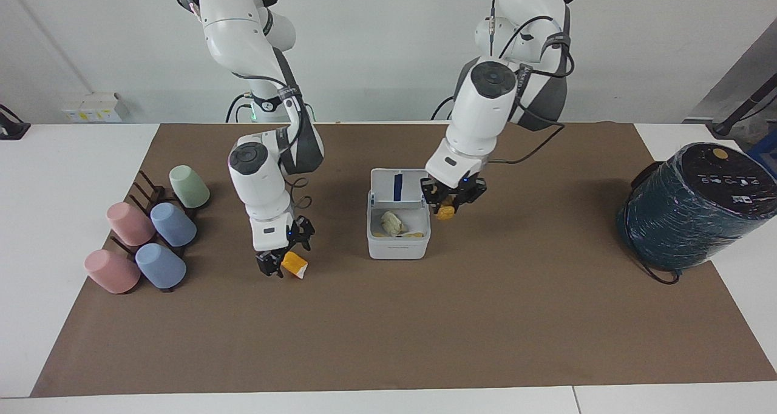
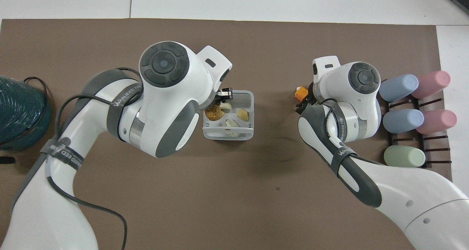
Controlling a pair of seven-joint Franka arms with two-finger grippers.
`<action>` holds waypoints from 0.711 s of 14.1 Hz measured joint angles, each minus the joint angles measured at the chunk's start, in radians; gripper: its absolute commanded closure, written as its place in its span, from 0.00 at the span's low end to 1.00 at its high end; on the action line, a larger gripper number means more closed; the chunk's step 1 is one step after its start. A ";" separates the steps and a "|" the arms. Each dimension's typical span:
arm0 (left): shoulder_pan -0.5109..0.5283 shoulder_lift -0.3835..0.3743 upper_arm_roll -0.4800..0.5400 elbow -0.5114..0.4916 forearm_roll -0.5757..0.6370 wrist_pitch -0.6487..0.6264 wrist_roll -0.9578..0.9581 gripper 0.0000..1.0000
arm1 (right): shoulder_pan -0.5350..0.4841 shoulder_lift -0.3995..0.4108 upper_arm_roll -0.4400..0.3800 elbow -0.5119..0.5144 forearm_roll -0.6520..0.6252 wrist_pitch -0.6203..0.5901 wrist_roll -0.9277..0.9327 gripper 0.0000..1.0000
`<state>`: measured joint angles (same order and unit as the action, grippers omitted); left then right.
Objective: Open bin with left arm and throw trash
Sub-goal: 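Release the nugget into the bin while the right gripper grasps the orange piece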
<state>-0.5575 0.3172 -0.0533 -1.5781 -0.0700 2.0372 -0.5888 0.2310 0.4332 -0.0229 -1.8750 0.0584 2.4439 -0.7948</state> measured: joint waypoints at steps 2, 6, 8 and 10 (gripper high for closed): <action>-0.025 0.003 0.000 -0.028 -0.023 0.046 -0.009 0.61 | 0.000 0.000 0.002 0.000 0.000 0.000 -0.002 0.80; -0.024 0.002 0.012 -0.047 -0.071 0.079 -0.010 0.21 | 0.002 0.000 0.005 0.000 0.000 0.003 -0.002 1.00; -0.021 0.001 0.018 -0.044 -0.082 0.085 -0.010 0.18 | 0.002 -0.001 0.005 0.002 0.000 0.004 -0.002 1.00; -0.018 0.001 0.020 -0.035 -0.084 0.084 -0.011 0.19 | 0.001 -0.003 0.005 0.004 0.000 0.008 -0.001 1.00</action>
<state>-0.5760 0.3179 -0.0336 -1.6127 -0.1535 2.1209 -0.5995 0.2318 0.4299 -0.0182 -1.8707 0.0587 2.4524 -0.7958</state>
